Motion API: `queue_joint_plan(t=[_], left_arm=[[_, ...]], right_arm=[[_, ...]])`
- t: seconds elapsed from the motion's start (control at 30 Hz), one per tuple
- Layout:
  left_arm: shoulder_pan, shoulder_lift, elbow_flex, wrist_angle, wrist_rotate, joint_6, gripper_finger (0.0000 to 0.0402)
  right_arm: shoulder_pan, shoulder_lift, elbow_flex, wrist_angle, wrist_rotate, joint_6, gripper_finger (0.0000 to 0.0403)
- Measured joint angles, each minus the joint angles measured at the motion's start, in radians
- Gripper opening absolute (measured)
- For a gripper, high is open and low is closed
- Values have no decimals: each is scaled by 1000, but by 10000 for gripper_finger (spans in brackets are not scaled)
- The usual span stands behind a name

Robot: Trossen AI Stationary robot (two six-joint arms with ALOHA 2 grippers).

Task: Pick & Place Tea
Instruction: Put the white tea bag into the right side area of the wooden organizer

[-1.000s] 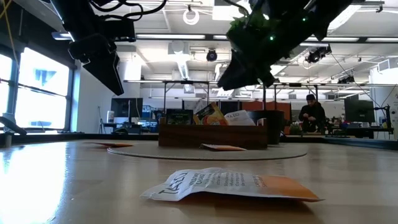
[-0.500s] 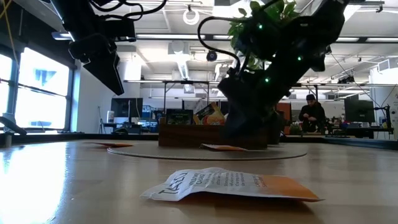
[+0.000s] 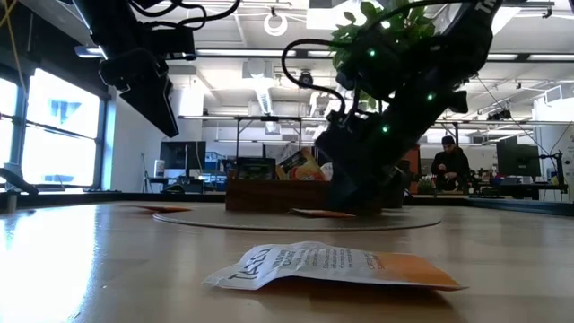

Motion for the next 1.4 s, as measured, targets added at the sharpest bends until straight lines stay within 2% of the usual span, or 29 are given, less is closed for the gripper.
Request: queue_joint_plan(t=[0.1,0.2,0.4,0.57,0.73,0.87,1.03,1.1,1.4], left_arm=[[0,0,0,-1,0,0,138],[0,0,0,-1,0,0,138],[0,0,0,-2,-1,0,138],[0,0,0,-2,-1,0,138],[0,0,0,-4,-1,0,138],[0,0,0,-4,-2,0,138],[0,0,0,-4,-2,0,138],[0,0,0,-4,-2,1,138],[0,0,0,-4,-2,1,138]], right_arm=[[0,10,2,7,2,-48,124],[0,10,1,11,2,-71,105],[-1,6,-1,39,-10,-123,12],[1,-43,-4,31,-39,-142,19],[6,-138,-4,41,-36,-197,6],[10,-232,-3,5,99,-273,3],[5,-289,-3,-66,482,-275,3],[4,-282,-3,-66,573,-267,2],[-48,-161,-3,-69,595,-240,3]])
